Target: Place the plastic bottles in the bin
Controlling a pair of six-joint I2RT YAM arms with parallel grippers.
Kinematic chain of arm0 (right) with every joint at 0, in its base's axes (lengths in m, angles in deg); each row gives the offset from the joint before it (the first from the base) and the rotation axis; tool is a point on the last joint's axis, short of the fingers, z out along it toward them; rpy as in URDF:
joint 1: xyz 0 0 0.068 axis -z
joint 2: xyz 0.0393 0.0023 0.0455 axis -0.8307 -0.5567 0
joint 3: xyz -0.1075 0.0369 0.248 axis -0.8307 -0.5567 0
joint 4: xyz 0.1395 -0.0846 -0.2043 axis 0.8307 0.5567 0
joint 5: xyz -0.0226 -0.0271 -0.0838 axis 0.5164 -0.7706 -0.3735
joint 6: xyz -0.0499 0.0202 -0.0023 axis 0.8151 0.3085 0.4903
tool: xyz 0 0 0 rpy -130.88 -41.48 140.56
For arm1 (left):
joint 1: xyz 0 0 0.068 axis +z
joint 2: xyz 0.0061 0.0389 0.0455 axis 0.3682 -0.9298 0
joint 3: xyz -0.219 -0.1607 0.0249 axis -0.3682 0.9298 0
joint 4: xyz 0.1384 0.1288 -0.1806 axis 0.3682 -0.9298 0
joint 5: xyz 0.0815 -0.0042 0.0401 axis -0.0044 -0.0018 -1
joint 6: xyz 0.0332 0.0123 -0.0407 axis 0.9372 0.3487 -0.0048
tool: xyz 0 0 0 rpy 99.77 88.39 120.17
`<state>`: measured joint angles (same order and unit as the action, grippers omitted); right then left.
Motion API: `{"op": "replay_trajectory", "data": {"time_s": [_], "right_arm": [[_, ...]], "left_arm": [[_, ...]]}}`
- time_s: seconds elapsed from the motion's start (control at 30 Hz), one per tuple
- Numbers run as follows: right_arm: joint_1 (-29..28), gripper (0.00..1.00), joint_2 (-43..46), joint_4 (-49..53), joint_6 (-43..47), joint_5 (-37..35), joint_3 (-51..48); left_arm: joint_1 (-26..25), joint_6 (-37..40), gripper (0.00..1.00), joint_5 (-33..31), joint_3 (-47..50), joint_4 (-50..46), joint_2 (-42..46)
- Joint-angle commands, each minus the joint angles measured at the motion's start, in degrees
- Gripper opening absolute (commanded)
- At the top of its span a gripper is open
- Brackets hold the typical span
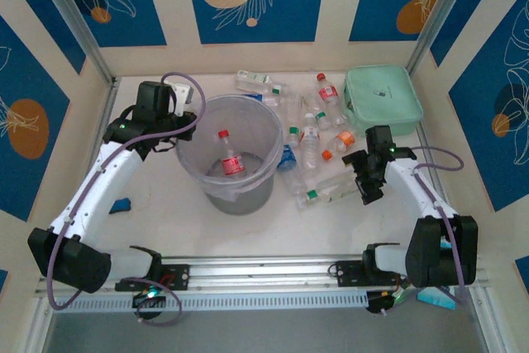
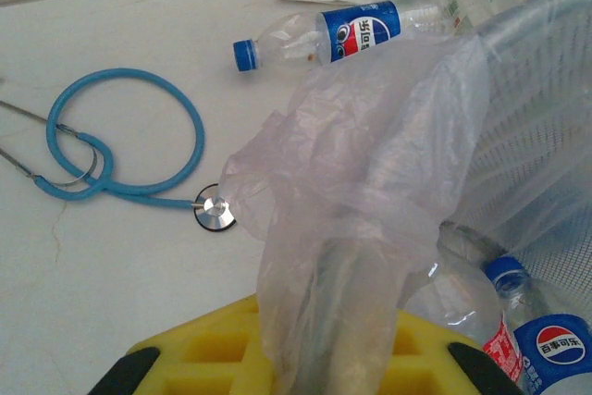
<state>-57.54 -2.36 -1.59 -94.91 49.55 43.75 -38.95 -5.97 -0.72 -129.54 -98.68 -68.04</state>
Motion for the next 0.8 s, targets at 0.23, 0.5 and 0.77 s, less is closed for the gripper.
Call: {"op": "replay_trajectory", "data": {"time_s": [0.23, 0.5, 0.77], "right_arm": [[0.76, 1.0, -8.06, -7.18, -3.53, 2.98, -1.72], [0.75, 0.87, -9.63, -7.56, -4.71, 3.18, -1.95], [0.75, 0.71, -8.54, -5.01, -3.95, 2.2, -1.19]], "left_arm": [[0.46, 1.29, 0.0, 1.02, 1.41, 0.66, 0.63], [0.46, 1.48, 0.0, 0.58, 1.46, 0.72, 0.54], [0.42, 1.55, 0.0, 0.06, 1.41, 0.57, 0.7]]}}
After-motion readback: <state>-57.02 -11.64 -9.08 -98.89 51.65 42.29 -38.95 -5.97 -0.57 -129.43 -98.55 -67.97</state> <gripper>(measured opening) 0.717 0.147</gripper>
